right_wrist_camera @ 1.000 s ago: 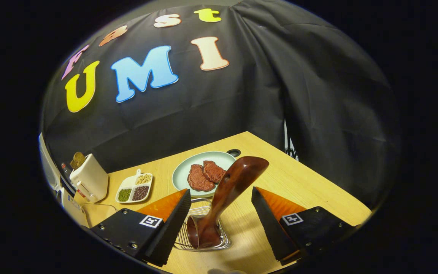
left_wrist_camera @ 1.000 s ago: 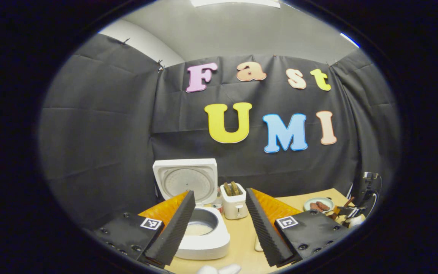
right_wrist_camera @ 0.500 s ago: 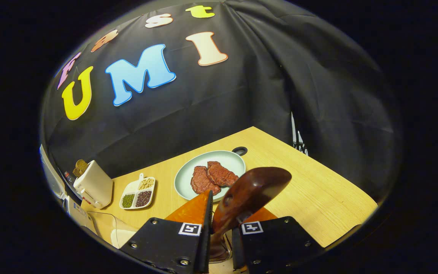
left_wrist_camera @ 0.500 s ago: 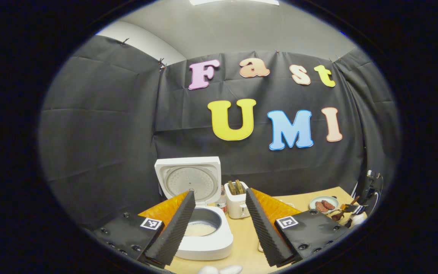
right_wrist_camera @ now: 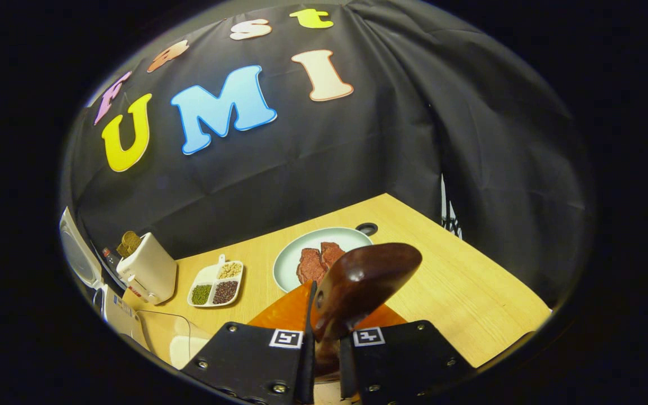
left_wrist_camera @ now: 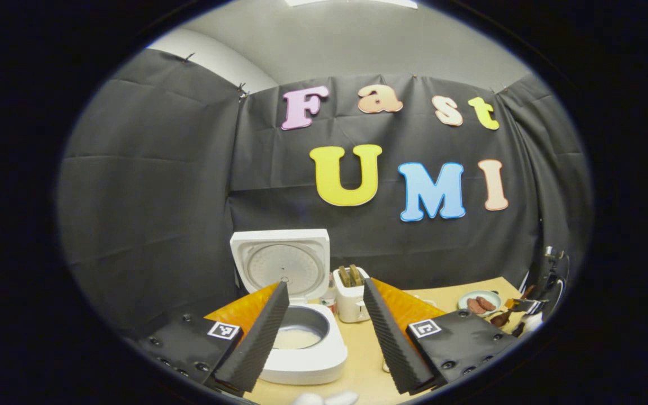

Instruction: Close the left gripper, press the button to open the rice cooker; take a wooden spoon from the chopstick holder with the right hand, scoop a spoonful of rice and pour it into the rice cooker, then put the wooden spoon back into the chopstick holder.

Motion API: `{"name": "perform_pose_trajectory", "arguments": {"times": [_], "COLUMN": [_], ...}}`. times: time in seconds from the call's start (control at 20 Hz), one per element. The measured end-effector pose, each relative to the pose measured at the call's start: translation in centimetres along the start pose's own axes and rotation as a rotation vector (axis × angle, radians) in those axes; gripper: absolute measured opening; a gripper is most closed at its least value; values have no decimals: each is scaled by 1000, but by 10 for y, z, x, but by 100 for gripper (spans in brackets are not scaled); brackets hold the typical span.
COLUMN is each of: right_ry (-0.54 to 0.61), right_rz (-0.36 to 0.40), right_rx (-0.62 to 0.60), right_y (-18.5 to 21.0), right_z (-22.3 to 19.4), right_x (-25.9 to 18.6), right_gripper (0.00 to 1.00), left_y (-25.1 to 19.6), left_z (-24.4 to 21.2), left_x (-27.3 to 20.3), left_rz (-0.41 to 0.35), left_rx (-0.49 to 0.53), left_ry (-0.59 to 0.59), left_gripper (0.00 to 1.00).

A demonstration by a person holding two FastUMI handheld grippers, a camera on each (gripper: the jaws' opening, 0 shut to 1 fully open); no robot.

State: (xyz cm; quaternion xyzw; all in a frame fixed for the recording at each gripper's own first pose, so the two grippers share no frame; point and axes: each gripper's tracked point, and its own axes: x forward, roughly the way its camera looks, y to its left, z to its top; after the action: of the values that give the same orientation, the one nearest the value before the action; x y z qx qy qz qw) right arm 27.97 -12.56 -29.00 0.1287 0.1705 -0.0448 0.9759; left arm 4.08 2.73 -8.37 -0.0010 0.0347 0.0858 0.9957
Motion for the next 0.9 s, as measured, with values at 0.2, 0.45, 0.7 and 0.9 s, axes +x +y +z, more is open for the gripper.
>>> {"name": "perform_pose_trajectory", "arguments": {"times": [0.2, 0.45, 0.7, 0.9], "right_ry": [-68, -184, -220, -168], "right_rz": [24, 90, 181, 231], "right_rx": [-44, -138, -184, -211], "right_y": [31, 102, 183, 229], "right_z": [48, 108, 110, 63], "right_x": [-29, -76, -111, -110], "right_gripper": [18, 18, 18, 18], "left_y": [16, 39, 58, 73], "left_z": [-5, -6, -11, -18], "left_x": [0, -3, -2, 0], "left_rz": [8, 14, 3, -3], "left_rx": [-13, -2, -13, -12], "left_ry": [-6, -37, -42, -38], "left_gripper": [94, 94, 94, 93]}}
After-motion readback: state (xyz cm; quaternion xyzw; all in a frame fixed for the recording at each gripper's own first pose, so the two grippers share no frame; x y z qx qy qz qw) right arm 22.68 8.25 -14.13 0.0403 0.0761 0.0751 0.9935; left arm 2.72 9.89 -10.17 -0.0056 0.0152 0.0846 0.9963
